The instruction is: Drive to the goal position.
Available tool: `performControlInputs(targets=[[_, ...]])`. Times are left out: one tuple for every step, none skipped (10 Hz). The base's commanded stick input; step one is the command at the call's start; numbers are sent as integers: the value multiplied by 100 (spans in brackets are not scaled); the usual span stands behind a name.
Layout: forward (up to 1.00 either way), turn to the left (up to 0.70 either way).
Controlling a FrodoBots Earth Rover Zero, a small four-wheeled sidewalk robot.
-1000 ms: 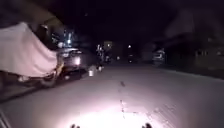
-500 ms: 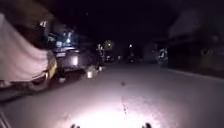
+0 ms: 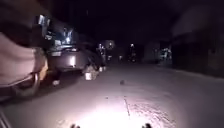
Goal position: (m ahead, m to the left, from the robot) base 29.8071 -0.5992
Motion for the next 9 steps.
performControlInputs(targets=[[85, 0], [85, 0], [85, 0], [85, 0], [85, 0], [85, 0], [85, 0], [85, 0], [85, 0]])
